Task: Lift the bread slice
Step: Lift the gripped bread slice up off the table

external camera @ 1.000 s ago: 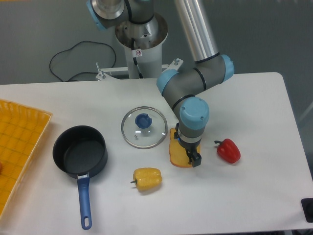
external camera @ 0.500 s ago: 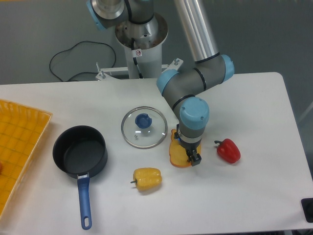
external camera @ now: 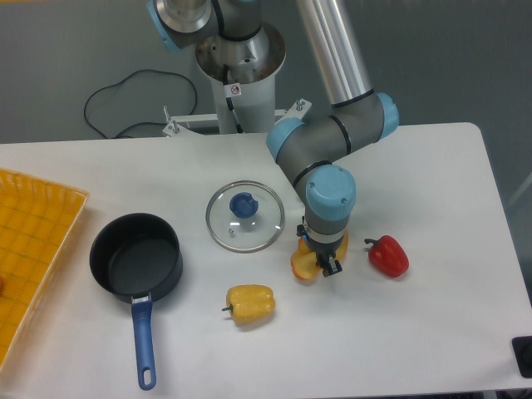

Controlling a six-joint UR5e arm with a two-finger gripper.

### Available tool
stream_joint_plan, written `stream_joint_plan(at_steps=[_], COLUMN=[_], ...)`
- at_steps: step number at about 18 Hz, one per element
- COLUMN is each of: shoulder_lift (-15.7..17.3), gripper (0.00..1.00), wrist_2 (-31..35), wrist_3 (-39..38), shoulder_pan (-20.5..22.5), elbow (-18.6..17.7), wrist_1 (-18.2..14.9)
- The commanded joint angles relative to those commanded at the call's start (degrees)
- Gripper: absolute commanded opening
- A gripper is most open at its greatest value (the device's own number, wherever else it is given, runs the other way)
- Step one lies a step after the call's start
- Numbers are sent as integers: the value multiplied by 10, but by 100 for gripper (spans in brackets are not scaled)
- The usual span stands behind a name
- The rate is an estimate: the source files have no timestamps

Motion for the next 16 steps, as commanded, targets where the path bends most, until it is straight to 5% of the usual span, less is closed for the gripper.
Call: stream_joint_plan(at_steps=[10,16], shoulder_lift=[33,78], gripper=[17,17], wrist_2=[1,-1], wrist_3=[0,-32], shoulder_pan=[4,2], elbow=[36,54], wrist_1=[-76,-151])
